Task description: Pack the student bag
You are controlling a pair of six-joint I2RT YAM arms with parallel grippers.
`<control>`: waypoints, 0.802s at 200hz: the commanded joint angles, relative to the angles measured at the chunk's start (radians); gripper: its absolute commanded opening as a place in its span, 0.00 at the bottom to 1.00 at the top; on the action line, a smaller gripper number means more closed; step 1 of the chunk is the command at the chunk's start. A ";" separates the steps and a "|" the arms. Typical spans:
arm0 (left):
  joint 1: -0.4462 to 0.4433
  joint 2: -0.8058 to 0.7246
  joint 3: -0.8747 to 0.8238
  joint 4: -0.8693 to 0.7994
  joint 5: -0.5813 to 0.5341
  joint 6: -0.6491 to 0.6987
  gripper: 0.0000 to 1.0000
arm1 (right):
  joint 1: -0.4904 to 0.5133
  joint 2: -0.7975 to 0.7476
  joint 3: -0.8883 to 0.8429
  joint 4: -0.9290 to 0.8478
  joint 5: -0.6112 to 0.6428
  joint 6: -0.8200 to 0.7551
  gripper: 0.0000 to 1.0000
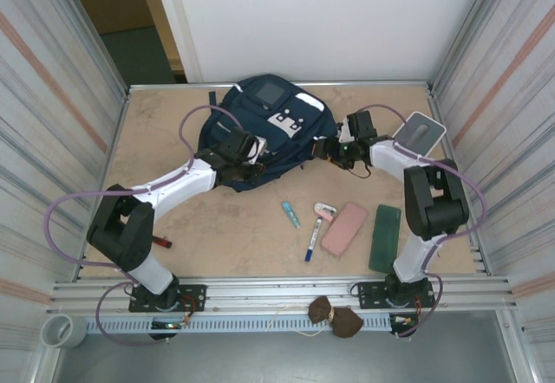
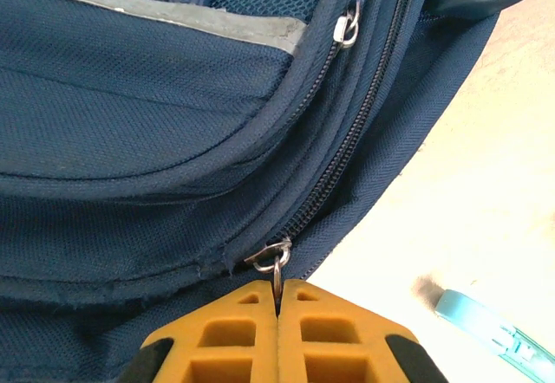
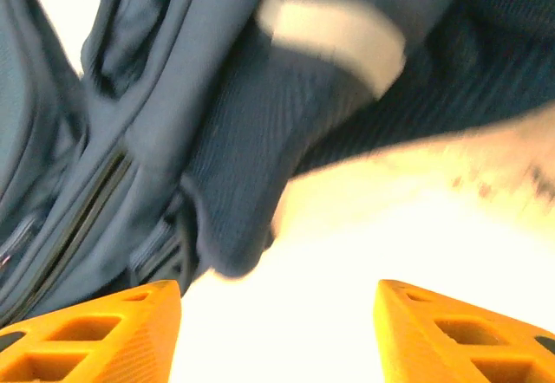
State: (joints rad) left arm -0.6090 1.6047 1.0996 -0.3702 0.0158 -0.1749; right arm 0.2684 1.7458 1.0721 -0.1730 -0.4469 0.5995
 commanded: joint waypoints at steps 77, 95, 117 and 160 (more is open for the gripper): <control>-0.025 -0.029 -0.007 0.016 0.030 -0.021 0.00 | 0.196 0.188 0.013 0.369 -0.022 0.322 0.67; -0.025 -0.036 -0.017 0.011 0.012 -0.013 0.00 | 0.186 0.205 0.020 0.357 -0.024 0.304 0.40; -0.015 -0.043 -0.023 -0.007 -0.023 0.001 0.00 | 0.157 0.187 0.006 0.287 -0.001 0.235 0.18; 0.033 -0.067 -0.033 -0.054 -0.092 0.038 0.00 | 0.078 0.122 -0.010 0.106 0.024 0.049 0.00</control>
State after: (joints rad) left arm -0.6144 1.6020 1.0836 -0.3649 -0.0010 -0.1719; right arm 0.4168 1.9175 1.0687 0.0921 -0.5037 0.7929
